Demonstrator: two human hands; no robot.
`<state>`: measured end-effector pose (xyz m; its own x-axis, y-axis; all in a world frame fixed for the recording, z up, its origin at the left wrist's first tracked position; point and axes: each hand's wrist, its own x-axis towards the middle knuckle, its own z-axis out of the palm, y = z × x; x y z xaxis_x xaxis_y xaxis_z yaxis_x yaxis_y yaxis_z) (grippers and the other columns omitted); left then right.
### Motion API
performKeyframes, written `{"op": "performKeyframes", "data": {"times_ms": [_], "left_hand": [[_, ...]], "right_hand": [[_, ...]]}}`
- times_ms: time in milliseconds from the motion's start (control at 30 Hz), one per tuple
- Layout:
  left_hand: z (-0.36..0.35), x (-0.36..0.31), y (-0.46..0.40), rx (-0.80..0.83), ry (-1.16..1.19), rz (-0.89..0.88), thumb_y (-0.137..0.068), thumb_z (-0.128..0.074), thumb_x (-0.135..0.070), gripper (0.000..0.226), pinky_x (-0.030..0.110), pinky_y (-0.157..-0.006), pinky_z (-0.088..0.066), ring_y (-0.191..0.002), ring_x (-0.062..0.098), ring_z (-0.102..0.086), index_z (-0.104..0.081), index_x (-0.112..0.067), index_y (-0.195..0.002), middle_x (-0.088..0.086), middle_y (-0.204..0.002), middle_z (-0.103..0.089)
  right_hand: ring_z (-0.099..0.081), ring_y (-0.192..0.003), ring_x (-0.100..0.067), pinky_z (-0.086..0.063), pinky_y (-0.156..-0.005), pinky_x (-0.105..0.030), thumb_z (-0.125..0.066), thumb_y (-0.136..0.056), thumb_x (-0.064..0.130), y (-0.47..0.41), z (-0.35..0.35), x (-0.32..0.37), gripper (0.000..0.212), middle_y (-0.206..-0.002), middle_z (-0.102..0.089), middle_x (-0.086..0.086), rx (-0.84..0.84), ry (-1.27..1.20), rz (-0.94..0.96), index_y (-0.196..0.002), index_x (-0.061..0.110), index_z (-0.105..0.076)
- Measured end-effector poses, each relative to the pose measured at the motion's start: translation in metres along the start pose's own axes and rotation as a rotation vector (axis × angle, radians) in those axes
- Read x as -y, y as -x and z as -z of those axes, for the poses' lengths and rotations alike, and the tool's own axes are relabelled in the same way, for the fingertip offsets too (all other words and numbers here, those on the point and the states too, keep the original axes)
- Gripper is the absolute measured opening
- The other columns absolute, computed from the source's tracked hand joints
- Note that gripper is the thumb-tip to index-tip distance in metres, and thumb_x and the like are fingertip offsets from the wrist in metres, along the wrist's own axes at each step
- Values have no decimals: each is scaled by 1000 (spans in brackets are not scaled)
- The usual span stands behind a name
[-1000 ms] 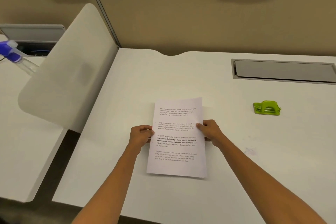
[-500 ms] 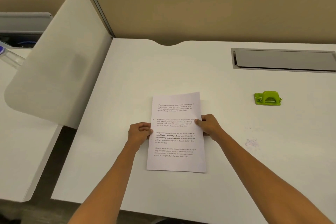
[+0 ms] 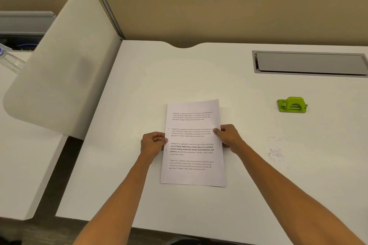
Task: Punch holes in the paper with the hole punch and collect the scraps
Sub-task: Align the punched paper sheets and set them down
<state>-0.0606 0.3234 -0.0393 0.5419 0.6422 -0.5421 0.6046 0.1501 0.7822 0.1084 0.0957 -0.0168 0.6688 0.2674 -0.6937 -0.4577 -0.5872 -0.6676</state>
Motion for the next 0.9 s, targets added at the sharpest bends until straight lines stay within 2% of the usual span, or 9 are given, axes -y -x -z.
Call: {"op": "performKeyframes", "data": {"times_ms": [100, 300, 533, 900], "left_hand": [[-1, 0, 0, -22, -20, -12, -81, -76, 1, 12, 46, -80, -61, -75, 29, -68, -72, -5, -92, 19, -85, -73], [-2, -1, 2, -49, -36, -25, -82, -77, -3, 11, 42, -77, -62, -75, 30, -70, -72, -3, -92, 18, -84, -73], [-1, -3, 3, -28, -61, -13, -82, -76, 0, 10, 51, -83, -60, -73, 29, -66, -71, -8, -86, 15, -78, -70], [1, -3, 3, 2, -56, 0, -79, -75, 5, 18, 54, -86, -59, -73, 26, -65, -71, -11, -85, 9, -71, -68]], "right_hand": [[-68, -101, -40, -58, -86, -54, -58, -96, 24, 1, -1, -2, 29, -108, -71, -22, -6, -8, -7, -101, -4, -66], [-68, -101, -40, -58, -84, -55, -59, -96, 26, 5, -1, -3, 33, -107, -70, -23, -10, -15, -1, -103, -6, -65], [-69, -99, -38, -58, -85, -55, -59, -96, 24, 6, -2, -5, 28, -108, -72, -20, -5, -14, 4, -105, -1, -68], [-69, -100, -38, -57, -87, -55, -60, -96, 21, 4, -3, -5, 25, -108, -72, -19, -10, -14, 4, -105, 0, -68]]}}
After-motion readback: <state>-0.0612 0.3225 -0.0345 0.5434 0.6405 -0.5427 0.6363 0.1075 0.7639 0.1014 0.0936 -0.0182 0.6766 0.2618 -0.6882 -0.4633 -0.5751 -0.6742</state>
